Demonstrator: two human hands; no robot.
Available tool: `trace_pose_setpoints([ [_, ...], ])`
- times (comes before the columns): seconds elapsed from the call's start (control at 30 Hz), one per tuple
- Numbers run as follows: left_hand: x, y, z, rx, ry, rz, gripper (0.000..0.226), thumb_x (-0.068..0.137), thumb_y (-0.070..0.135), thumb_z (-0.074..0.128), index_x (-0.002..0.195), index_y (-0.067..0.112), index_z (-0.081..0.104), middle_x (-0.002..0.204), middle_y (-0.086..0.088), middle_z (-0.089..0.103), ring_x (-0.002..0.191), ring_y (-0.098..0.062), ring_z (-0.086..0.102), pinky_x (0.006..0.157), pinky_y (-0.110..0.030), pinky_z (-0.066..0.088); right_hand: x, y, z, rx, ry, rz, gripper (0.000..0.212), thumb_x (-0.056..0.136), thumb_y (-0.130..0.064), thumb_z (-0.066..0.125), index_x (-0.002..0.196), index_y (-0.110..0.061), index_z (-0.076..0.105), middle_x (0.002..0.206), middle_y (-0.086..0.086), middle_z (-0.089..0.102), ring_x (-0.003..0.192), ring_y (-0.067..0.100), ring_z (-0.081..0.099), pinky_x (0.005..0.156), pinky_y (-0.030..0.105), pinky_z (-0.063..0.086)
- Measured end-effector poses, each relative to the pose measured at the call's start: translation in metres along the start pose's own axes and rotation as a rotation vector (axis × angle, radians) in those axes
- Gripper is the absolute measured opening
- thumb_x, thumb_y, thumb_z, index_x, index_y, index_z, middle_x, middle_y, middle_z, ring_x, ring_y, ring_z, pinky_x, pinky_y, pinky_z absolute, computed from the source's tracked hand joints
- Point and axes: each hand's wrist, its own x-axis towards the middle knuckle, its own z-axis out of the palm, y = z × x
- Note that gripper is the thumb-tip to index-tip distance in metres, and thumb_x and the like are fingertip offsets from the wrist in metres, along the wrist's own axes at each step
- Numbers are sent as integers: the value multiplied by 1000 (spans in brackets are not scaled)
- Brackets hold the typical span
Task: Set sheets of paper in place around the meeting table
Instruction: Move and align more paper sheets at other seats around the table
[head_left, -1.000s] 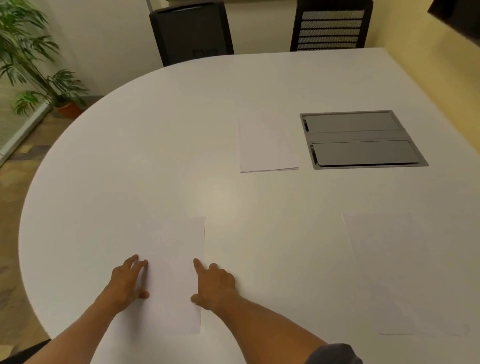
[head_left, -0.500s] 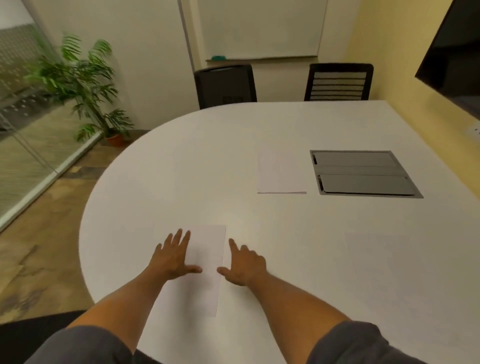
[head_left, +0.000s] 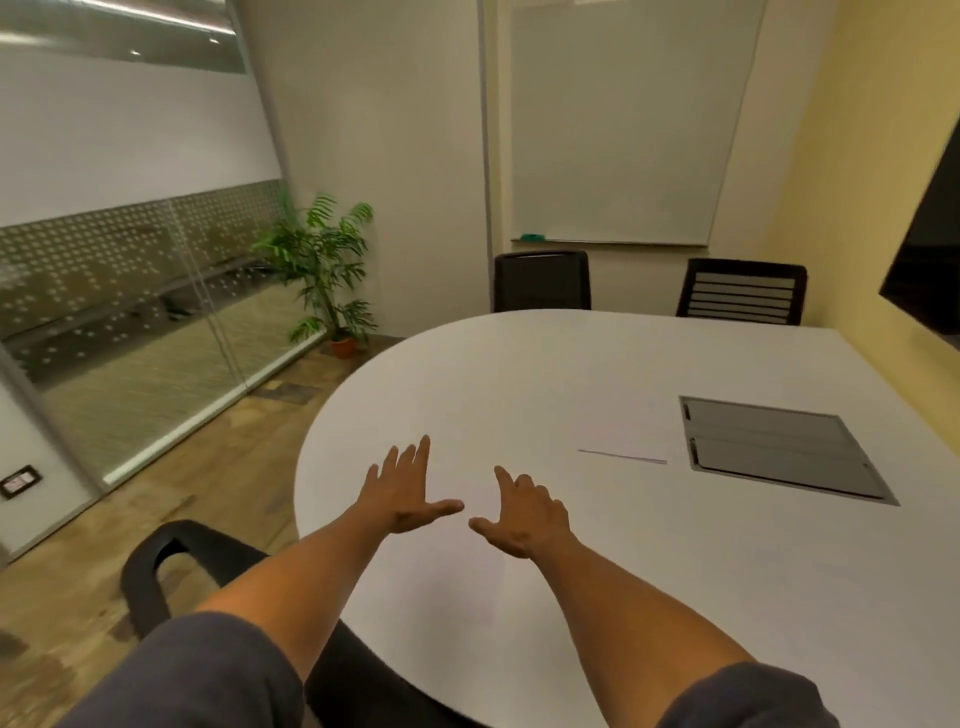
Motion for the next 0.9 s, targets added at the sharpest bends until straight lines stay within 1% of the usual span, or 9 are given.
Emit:
trace_pose_setpoints([
  [0.17,-26,-41,-31,34,89,-50,119,75,88,42,156,23,-16,167,-6,-7,153,-31,-10,123,-55,1,3,-52,-5,19,48,-97,90,88,-70,50,159,-27,13,155,10,36,137,34,42,105,49,40],
  [0.23,-34,-64,-41,52,118,-83,119,73,91,38,157,23,-13,168,-7,-4,154,-33,-7,123,-56,5,5,-74,-1,11,40,-137,89,88,-70,49,158,-27,14,155,10,37,136,34,43,104,49,40],
  [0.3,-45,-91,-50,66,163,-132,119,72,93,35,158,24,-7,167,-8,5,153,-35,2,121,-59,11,7,-100,3,8,40,-184,89,88,-71,48,158,-28,14,154,10,38,135,34,44,104,49,41],
  [0.33,-50,-105,-53,52,178,-166,118,71,94,34,158,25,-5,167,-9,7,153,-36,3,121,-60,11,9,-115,5,8,41,-210,88,88,-71,47,158,-28,15,154,10,38,134,33,45,103,49,42],
  [0.43,-63,-150,-63,5,195,-269,118,71,95,30,158,24,-8,167,-9,-2,153,-35,-6,121,-60,4,14,-159,9,6,46,-275,87,89,-72,46,158,-28,16,154,9,39,134,33,47,103,48,43],
  [0.6,-87,-239,-75,-23,221,-409,120,67,97,20,157,24,-11,167,-9,-8,153,-34,-11,120,-57,-3,34,-251,15,-22,52,-362,81,92,-67,45,157,-26,19,152,11,40,132,34,47,102,48,43],
  [0.67,-94,-277,-84,-10,223,-439,117,72,94,26,157,22,-11,167,-10,-9,152,-35,-11,121,-57,-3,44,-304,20,-25,68,-418,78,93,-65,46,156,-26,21,150,13,42,130,34,48,101,48,43],
  [0.77,-99,-341,-100,54,230,-396,109,82,81,42,157,21,-9,167,-11,-9,152,-35,-11,122,-57,0,57,-386,30,-51,58,-522,79,91,-62,51,155,-27,21,148,13,44,129,35,48,99,48,44],
  [0.9,-110,-429,-110,74,281,-400,105,85,77,43,158,20,-7,167,-11,-8,152,-35,-12,122,-55,-2,82,-476,45,-181,43,-617,88,88,-63,55,158,-29,14,150,12,42,133,34,47,101,48,48],
])
